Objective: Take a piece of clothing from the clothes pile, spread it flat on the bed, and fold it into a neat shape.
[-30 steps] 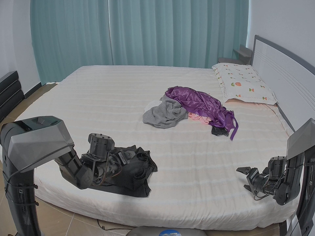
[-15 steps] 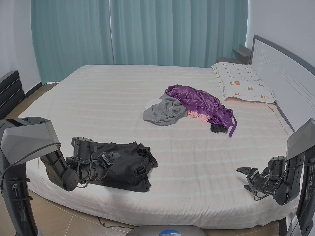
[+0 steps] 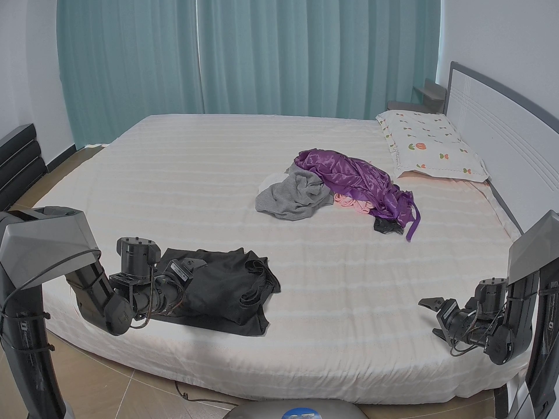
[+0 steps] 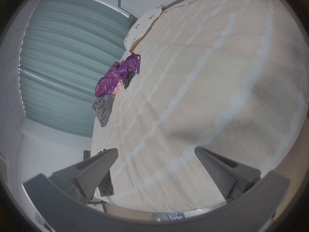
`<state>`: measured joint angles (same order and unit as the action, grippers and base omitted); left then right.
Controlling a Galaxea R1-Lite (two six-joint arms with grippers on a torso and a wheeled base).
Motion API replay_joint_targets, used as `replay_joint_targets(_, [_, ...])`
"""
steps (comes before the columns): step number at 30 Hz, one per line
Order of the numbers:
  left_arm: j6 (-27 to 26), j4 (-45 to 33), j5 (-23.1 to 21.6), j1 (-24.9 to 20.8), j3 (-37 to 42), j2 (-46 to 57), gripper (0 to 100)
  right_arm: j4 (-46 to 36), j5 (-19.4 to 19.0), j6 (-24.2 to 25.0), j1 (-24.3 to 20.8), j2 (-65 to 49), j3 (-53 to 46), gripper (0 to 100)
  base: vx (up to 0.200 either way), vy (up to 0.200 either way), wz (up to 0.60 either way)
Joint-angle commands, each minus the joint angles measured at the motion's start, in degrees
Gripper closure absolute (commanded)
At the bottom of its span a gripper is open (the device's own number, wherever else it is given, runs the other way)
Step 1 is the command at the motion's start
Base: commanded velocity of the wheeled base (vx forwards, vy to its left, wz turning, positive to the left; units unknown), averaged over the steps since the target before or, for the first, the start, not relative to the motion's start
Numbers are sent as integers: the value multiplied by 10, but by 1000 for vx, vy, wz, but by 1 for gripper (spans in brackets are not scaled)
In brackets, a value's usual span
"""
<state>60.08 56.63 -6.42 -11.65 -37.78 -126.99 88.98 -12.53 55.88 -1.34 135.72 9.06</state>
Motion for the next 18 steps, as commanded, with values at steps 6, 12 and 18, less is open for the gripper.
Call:
replay_joint_targets(6, [3,1,-3,10,-2,-9,0,8,0,-2,0,2,-1,0,0,200,0])
replay_joint_targets(12, [7,1,-3,11,3,-8,0,8,0,-2,0,2,-1,0,0,200,0])
replay_joint_targets(18, [12,1,-3,11,7,-6,0,9,1,-1,0,2,-2,0,0,200,0])
